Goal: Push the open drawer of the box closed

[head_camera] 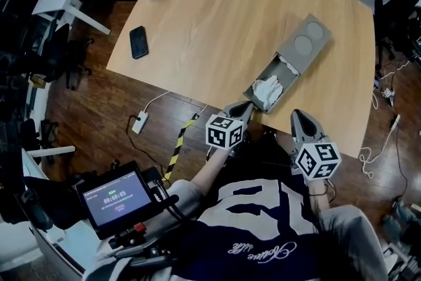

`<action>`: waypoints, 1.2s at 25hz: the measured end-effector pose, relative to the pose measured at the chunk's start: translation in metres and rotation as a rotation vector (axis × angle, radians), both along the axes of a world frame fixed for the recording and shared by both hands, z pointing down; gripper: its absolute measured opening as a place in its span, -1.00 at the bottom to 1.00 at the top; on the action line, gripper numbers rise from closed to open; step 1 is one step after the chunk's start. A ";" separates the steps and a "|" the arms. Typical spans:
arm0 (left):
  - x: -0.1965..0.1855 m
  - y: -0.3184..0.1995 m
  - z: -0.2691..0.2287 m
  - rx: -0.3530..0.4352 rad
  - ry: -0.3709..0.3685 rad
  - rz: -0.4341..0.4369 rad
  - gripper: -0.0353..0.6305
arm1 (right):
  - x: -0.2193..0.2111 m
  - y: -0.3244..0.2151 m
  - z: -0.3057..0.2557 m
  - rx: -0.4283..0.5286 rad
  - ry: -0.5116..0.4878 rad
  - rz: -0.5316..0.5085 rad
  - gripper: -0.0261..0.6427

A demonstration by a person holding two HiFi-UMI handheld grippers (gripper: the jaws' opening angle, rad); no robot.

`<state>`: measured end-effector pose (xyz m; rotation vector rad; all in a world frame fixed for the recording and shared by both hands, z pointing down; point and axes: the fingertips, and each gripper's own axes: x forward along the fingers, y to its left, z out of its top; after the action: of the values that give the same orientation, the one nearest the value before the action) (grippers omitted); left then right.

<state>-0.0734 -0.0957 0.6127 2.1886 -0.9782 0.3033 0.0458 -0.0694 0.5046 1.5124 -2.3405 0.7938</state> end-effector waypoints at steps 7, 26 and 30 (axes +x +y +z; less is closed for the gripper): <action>-0.001 -0.007 -0.001 -0.004 -0.007 -0.001 -0.89 | 0.000 -0.014 0.003 -0.016 0.003 -0.038 -0.95; 0.061 -0.074 -0.003 -0.021 -0.026 -0.072 -0.89 | 0.107 -0.090 0.013 -0.006 -0.052 -0.003 -0.95; 0.072 -0.091 -0.014 0.000 -0.009 -0.083 -0.89 | 0.125 -0.095 0.006 -0.006 -0.054 0.020 -0.95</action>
<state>-0.0015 -0.1866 0.5985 2.1416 -1.0707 0.2748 0.1708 -0.1639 0.5102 1.5327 -2.3629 0.8567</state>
